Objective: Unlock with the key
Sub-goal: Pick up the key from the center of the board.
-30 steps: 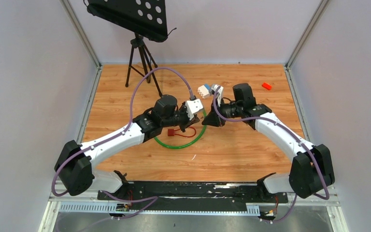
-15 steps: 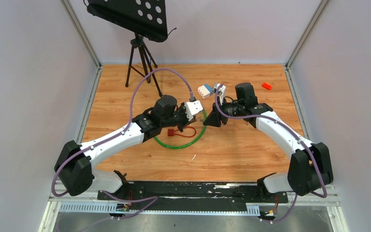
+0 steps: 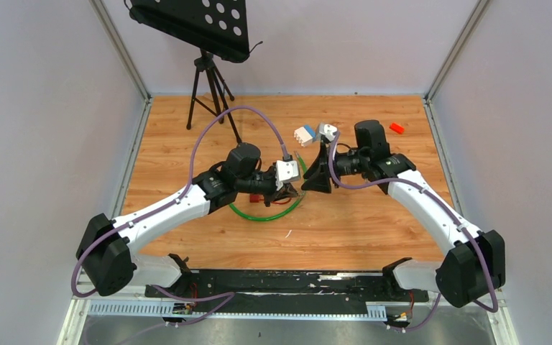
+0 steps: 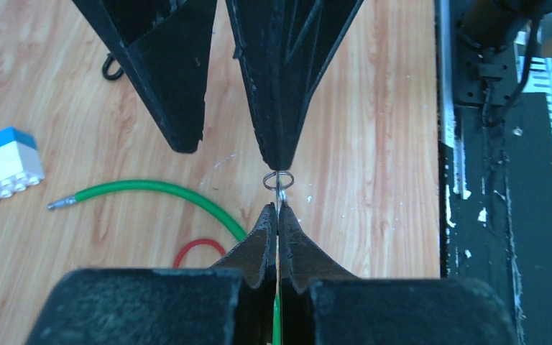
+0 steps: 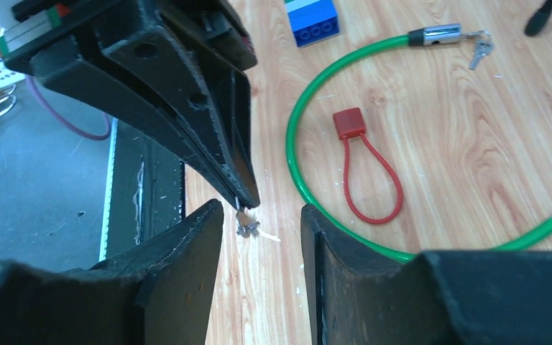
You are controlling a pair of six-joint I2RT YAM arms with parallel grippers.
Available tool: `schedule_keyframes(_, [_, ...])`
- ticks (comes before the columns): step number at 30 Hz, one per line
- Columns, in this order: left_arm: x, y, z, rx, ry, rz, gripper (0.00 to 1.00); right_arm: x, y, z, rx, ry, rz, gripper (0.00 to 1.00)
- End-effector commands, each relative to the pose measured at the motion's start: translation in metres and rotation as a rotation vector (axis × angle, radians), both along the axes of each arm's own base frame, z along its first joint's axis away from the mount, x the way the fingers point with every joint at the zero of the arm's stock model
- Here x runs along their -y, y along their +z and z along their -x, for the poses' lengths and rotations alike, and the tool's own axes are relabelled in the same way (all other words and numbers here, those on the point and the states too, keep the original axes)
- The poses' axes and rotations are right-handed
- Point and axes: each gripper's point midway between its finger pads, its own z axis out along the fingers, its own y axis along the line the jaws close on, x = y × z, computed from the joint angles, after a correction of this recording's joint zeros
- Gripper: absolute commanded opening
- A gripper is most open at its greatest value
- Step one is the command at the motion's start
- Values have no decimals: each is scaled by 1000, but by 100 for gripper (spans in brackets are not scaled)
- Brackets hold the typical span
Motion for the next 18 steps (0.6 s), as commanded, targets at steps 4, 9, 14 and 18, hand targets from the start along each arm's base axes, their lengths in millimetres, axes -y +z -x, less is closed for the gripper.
schedule_keyframes(4, [4, 16, 18, -5, -103, 44, 0, -11, 10, 25, 57, 135, -15, 43])
schedule_keyframes(9, [4, 16, 19, -6, -107, 45, 0, -14, -5, 28, 32, 153, 18, 42])
schedule_keyframes(14, [4, 16, 20, -8, -108, 43, 0, -14, -11, 29, 19, 162, 32, 34])
schedule_keyframes(18, [3, 16, 19, -3, -103, 41, 0, -12, -12, 29, 21, 164, 42, 31])
